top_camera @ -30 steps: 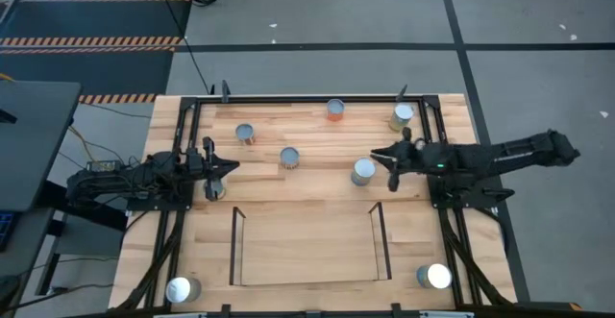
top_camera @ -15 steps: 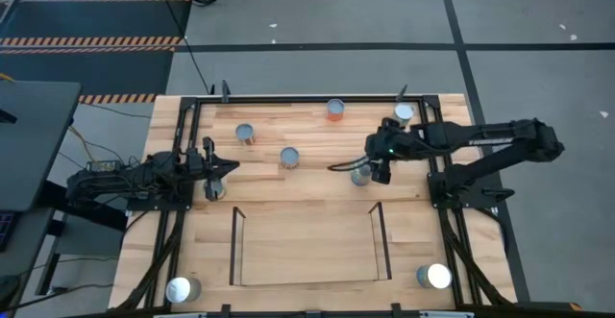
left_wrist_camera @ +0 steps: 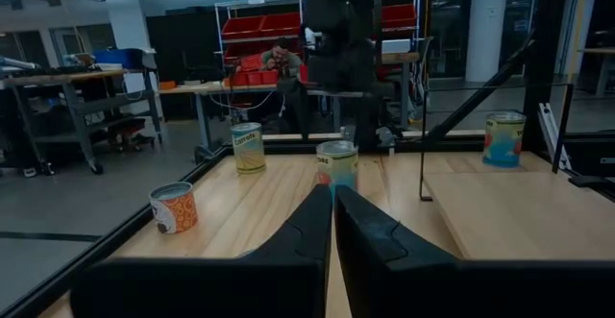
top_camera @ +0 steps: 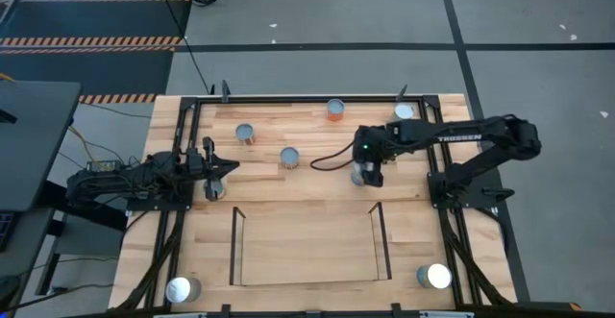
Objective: Pick and place cans onto a shelf
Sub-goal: Put the top canned tomatoes on the shelf
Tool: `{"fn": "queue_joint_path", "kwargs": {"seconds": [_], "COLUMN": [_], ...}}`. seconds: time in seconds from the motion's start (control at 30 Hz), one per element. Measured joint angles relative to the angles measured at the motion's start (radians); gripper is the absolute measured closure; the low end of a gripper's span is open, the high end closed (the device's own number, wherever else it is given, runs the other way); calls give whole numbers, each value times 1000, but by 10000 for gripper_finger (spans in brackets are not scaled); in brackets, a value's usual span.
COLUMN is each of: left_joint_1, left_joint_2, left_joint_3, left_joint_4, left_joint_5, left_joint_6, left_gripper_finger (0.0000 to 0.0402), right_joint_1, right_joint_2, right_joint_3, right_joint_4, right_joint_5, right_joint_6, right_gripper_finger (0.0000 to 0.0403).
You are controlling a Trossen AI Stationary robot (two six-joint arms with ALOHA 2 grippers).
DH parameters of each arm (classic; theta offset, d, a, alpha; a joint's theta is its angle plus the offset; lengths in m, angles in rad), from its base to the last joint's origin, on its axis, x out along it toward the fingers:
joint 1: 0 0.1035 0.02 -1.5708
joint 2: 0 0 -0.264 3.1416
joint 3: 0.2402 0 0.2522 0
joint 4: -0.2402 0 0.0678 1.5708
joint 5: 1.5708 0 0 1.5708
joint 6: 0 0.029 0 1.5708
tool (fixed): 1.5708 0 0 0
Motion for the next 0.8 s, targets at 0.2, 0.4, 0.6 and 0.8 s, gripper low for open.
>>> {"fn": "queue_joint_path", "kwargs": {"seconds": [0.2,0.4,0.6,0.8], "left_joint_1": [0,0,0,0], "left_joint_2": [0,0,0,0], "left_joint_3": [0,0,0,0], "left_joint_4": [0,0,0,0], "left_joint_5": [0,0,0,0], "left_joint_6": [0,0,0,0], "left_gripper_finger": [377,377,377,377], "right_joint_1": [-15,-24,-24,-27], "right_joint_2": [7,2,-37,-19], "right_joint_3": [0,0,0,-19], "right_joint_4": [0,-4,-4,-4], "right_joint_5": [-47,-63,-76,-102], "right_joint_6": [-4,-14,-16,-29], "right_gripper_finger": [4,4,4,4]}}
